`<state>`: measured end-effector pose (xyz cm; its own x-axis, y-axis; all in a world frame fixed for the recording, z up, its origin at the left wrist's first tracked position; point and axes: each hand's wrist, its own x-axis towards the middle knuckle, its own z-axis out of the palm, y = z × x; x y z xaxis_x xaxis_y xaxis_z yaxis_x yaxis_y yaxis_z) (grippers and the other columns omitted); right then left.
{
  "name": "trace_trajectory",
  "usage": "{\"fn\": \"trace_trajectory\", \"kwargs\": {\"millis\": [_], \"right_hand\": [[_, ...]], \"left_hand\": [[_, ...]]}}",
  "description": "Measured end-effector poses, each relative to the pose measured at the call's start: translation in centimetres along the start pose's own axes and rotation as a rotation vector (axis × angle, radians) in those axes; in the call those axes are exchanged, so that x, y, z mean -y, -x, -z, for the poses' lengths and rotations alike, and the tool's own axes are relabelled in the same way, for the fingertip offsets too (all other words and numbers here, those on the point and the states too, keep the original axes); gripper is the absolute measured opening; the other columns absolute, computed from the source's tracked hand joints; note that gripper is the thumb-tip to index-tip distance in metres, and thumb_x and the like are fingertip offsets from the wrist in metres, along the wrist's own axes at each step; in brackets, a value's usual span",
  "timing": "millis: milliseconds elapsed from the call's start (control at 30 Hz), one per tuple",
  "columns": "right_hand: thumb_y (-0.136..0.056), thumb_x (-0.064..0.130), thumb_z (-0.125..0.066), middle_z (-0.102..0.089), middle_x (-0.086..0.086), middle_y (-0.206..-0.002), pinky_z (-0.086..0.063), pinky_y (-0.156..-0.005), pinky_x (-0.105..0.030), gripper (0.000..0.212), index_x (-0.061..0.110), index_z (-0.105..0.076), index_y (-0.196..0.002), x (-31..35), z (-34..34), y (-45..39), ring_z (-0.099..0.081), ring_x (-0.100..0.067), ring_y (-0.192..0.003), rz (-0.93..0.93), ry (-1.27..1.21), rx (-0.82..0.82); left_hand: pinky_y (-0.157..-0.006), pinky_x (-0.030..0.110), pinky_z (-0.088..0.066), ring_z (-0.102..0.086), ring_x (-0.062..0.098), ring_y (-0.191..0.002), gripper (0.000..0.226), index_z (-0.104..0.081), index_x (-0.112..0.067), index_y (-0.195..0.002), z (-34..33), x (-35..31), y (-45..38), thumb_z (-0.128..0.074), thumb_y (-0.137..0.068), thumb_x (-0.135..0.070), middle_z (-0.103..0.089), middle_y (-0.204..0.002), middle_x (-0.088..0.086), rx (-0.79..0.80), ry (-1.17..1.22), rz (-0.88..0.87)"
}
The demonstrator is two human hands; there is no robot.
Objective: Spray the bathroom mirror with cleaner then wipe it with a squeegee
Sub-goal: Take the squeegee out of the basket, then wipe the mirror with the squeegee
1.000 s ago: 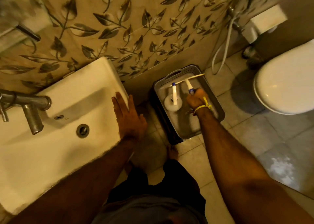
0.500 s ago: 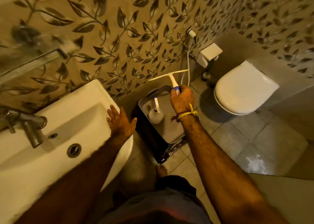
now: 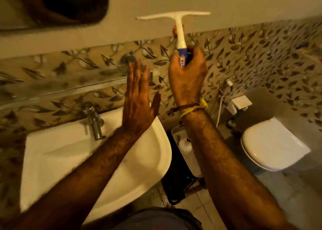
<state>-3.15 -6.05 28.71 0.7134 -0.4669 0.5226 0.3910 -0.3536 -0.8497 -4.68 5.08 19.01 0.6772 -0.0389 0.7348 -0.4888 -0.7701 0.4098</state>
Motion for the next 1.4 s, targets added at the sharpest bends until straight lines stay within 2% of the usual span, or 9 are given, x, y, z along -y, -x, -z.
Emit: {"fn": "trace_trajectory", "kwargs": {"millis": [200,367,600,800,900,1033,1200,1300,1400], "right_hand": [[-0.086,0.016,-0.067,-0.066,-0.004,-0.085,-0.056,-0.068,-0.040,0.019,0.006,-0.062,-0.101,10.0,-6.4,0.7,-0.065,-0.020,-0.075,0.224,-0.177,0.144],[-0.090,0.020,-0.066,-0.064,0.005,-0.087,-0.058,-0.068,-0.035,0.016,0.008,-0.065,-0.102,17.1,-10.5,1.0,-0.066,-0.012,-0.079,0.374,-0.352,0.217],[-0.093,0.023,-0.062,-0.066,0.000,-0.081,-0.052,-0.057,-0.028,0.016,0.008,-0.065,-0.100,24.9,-14.9,-1.1,-0.061,-0.010,-0.067,0.528,-0.474,0.214],[-0.098,0.028,-0.054,-0.067,-0.006,-0.093,-0.059,-0.069,-0.039,0.023,0.010,-0.057,-0.111,32.6,-18.7,-4.3,-0.067,-0.018,-0.080,0.674,-0.404,0.287],[-0.098,0.030,-0.051,-0.065,-0.006,-0.094,-0.058,-0.069,-0.043,0.022,0.012,-0.054,-0.111,36.0,-20.2,-6.0,-0.065,-0.020,-0.081,0.749,-0.316,0.226],[-0.100,0.029,-0.046,-0.064,-0.009,-0.095,-0.055,-0.067,-0.045,0.022,0.012,-0.051,-0.113,39.0,-22.0,-7.6,-0.064,-0.027,-0.082,0.794,-0.225,0.205],[-0.101,0.028,-0.040,-0.062,-0.012,-0.104,-0.053,-0.070,-0.041,0.045,0.029,-0.037,-0.146,39.9,-24.6,-7.4,-0.062,-0.031,-0.086,0.885,-0.087,0.197],[-0.103,0.029,-0.038,-0.059,-0.011,-0.097,-0.047,-0.060,-0.033,0.048,0.031,-0.031,-0.151,39.5,-26.3,-7.2,-0.055,-0.023,-0.072,0.924,-0.046,0.130],[-0.103,0.030,-0.039,-0.057,-0.008,-0.092,-0.040,-0.056,-0.028,0.051,0.032,-0.026,-0.152,38.6,-27.6,-7.3,-0.047,-0.017,-0.064,0.931,0.002,0.085]], "left_hand": [[-0.126,0.053,-0.014,-0.009,0.050,-0.151,0.071,-0.024,0.005,-0.154,10.5,4.5,-6.9,-0.059,-0.100,-0.026,-0.015,-0.161,0.034,-0.305,-0.153,-0.093],[-0.123,0.057,-0.017,-0.008,0.045,-0.153,0.066,-0.023,0.001,-0.156,20.6,7.9,-11.9,-0.051,-0.104,-0.029,-0.015,-0.163,0.029,-0.463,-0.334,-0.142],[-0.123,0.055,-0.020,-0.008,0.035,-0.155,0.067,-0.022,-0.006,-0.158,32.6,9.8,-18.5,-0.049,-0.103,-0.033,-0.015,-0.167,0.018,-0.588,-0.572,-0.132],[-0.127,0.049,-0.012,-0.004,0.029,-0.156,0.068,-0.016,-0.009,-0.160,39.8,10.0,-24.7,-0.043,-0.103,-0.036,-0.011,-0.168,0.013,-0.510,-0.696,-0.108],[-0.127,0.046,-0.011,-0.003,0.027,-0.157,0.068,-0.015,-0.011,-0.161,42.3,10.5,-26.9,-0.038,-0.103,-0.039,-0.010,-0.169,0.011,-0.518,-0.732,-0.082],[-0.125,0.041,-0.010,-0.004,0.025,-0.156,0.070,-0.016,-0.013,-0.160,44.4,12.1,-28.6,-0.047,-0.102,-0.035,-0.010,-0.169,0.008,-0.538,-0.708,-0.052],[-0.126,0.034,0.001,0.011,0.016,-0.155,0.077,-0.005,-0.013,-0.162,44.4,15.5,-30.5,-0.038,-0.103,-0.052,0.003,-0.169,0.003,-0.447,-0.695,-0.021],[-0.127,0.039,0.007,0.021,0.008,-0.152,0.083,0.003,-0.021,-0.161,43.1,17.5,-31.5,-0.032,-0.097,-0.061,0.012,-0.168,-0.005,-0.431,-0.549,-0.034],[-0.126,0.047,0.010,0.016,0.012,-0.155,0.088,0.002,-0.021,-0.162,41.5,19.2,-32.2,-0.029,-0.094,-0.068,0.011,-0.169,-0.004,-0.550,-0.649,-0.048]]}}
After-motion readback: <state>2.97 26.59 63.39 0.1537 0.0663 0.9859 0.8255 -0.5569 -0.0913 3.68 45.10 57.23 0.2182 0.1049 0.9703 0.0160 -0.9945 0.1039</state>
